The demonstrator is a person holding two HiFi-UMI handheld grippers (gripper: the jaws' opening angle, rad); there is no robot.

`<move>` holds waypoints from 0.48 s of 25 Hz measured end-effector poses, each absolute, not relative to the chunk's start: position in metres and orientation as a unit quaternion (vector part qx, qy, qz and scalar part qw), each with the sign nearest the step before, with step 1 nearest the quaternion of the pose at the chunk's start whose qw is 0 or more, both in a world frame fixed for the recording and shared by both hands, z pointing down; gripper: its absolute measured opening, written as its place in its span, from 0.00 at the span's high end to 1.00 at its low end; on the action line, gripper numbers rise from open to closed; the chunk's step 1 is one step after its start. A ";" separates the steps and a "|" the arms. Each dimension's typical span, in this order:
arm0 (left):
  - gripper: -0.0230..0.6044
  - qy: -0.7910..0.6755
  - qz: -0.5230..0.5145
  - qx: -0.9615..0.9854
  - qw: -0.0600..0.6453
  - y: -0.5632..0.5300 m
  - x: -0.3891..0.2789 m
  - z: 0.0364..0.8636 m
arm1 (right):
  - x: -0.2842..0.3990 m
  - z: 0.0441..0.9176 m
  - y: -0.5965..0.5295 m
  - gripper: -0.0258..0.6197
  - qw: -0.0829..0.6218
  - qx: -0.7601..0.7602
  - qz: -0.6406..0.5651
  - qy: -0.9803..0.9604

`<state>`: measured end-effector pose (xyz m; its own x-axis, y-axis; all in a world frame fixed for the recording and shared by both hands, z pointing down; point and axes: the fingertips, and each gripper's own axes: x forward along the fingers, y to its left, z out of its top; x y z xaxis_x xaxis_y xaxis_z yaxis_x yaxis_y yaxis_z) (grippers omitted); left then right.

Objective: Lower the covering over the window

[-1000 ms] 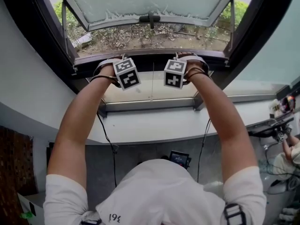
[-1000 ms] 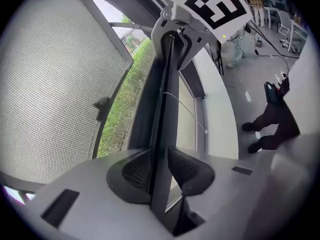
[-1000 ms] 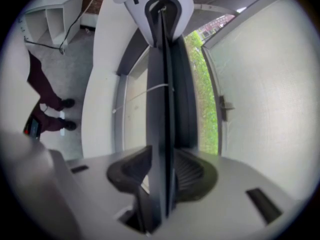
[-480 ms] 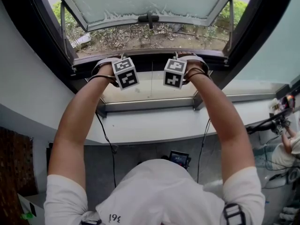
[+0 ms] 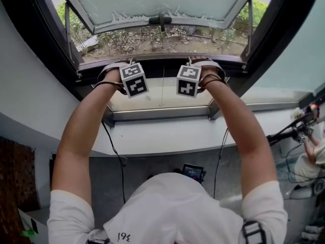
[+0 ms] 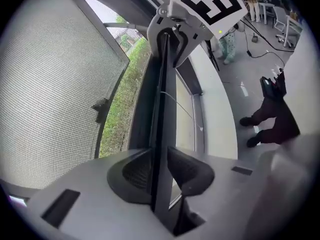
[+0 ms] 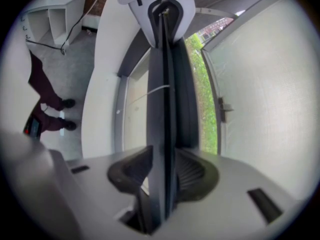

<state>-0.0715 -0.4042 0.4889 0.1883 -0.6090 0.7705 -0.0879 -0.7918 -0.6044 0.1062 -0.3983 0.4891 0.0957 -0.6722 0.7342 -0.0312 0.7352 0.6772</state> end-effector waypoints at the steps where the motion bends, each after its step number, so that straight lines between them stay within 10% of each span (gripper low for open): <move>1: 0.79 0.236 -0.591 -0.738 0.222 -0.404 -0.072 0.489 | 0.106 0.489 -0.398 0.75 0.685 0.279 -0.236 -0.631; 12: 0.79 0.247 -0.571 -0.747 0.232 -0.401 -0.072 0.487 | 0.106 0.491 -0.393 0.72 0.679 0.277 -0.241 -0.636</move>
<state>-0.0718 -0.4013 0.4871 0.2246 -0.6348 0.7393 -0.1041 -0.7699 -0.6296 0.1061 -0.3930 0.4906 0.0757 -0.6798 0.7295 -0.0246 0.7301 0.6829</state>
